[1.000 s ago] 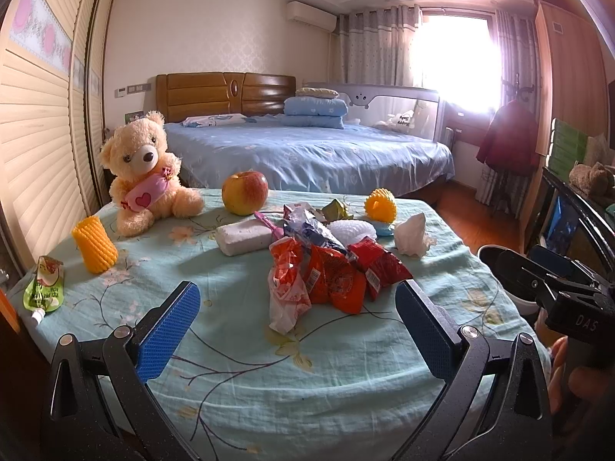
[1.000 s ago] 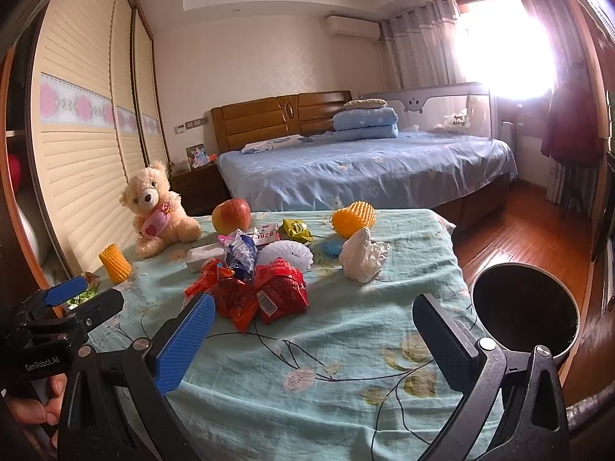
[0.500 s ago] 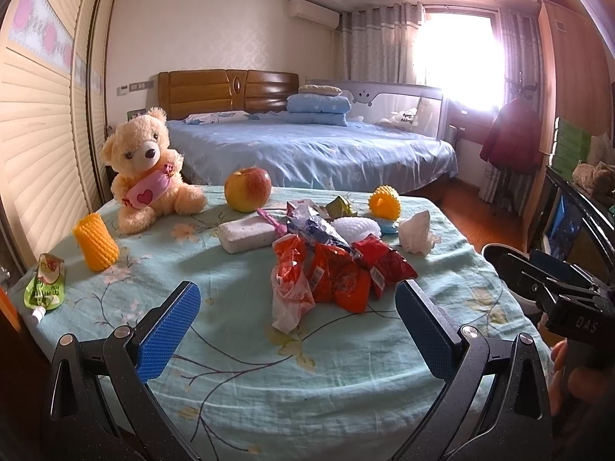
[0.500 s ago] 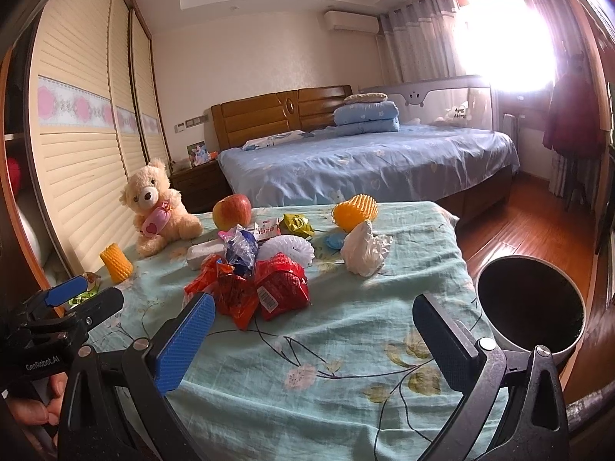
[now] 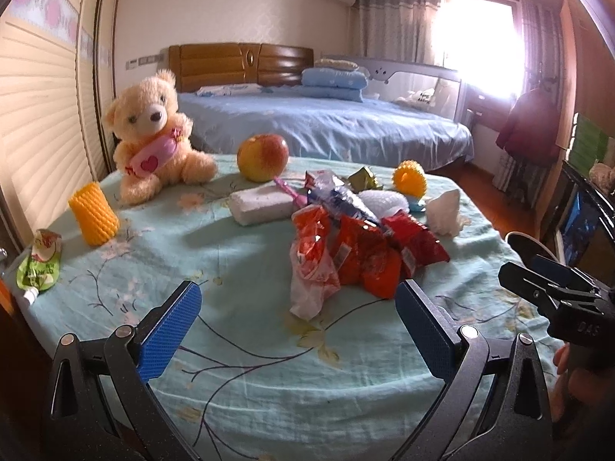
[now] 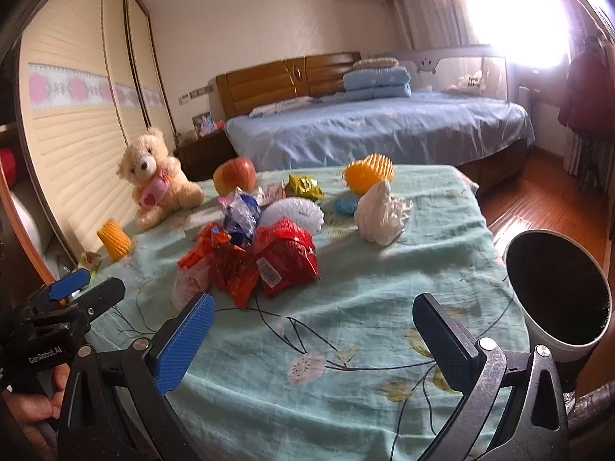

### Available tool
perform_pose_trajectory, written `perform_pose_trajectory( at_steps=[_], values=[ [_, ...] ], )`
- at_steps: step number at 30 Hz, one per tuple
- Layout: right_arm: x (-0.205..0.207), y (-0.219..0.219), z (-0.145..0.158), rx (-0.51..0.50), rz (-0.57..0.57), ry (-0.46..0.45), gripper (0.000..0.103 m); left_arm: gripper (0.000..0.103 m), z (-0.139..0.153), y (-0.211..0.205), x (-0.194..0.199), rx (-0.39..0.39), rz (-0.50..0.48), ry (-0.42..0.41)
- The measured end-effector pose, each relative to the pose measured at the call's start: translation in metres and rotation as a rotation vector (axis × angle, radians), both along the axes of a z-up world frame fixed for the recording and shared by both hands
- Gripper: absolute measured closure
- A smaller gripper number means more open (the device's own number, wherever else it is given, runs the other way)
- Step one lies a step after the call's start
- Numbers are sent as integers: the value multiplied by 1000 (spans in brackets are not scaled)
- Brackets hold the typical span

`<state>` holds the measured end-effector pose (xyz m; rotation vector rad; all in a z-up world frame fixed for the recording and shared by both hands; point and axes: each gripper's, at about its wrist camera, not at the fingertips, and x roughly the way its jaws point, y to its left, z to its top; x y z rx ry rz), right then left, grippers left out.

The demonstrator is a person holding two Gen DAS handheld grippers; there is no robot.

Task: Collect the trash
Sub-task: 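Grasp the white-orange plastic bag with the left tool while the right tool grasps the red chip bag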

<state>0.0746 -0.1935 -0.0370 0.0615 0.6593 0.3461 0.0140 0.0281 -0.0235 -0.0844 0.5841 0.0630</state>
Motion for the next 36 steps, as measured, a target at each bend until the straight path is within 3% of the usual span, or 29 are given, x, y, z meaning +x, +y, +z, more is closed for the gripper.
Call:
perform_pose_trajectory(
  at_steps=[5,7,13,17,20,23,24,25,27,31,36],
  values=[
    [21,4,-11,-12,8,56,1,7,-13,8,21,-40,2,57],
    [31,6,-15,-11,14,82,10,10,-18,11,30,-53,3,76],
    [60,17,-27,-3,51,145,22,13,-31,13,54,-80,-16,131],
    [76,25,-32,-10,73,170,23,15,-40,15,70,-97,-30,171],
    [85,30,-36,-16,87,185,29,27,-48,16,81,-111,-41,208],
    [93,33,-43,-10,97,216,42,42,-53,16,85,-129,-61,233],
    [94,34,-46,-9,100,229,54,52,-54,15,85,-135,-74,235],
    [94,34,-48,-8,102,237,68,68,-55,15,84,-139,-83,235],
    [94,33,-51,1,104,252,87,73,-55,11,82,-128,-98,235],
    [88,32,-50,12,101,237,96,76,-50,10,75,-106,-82,207],
    [77,24,-40,29,88,195,97,76,-39,18,62,-112,-52,159]
  ],
)
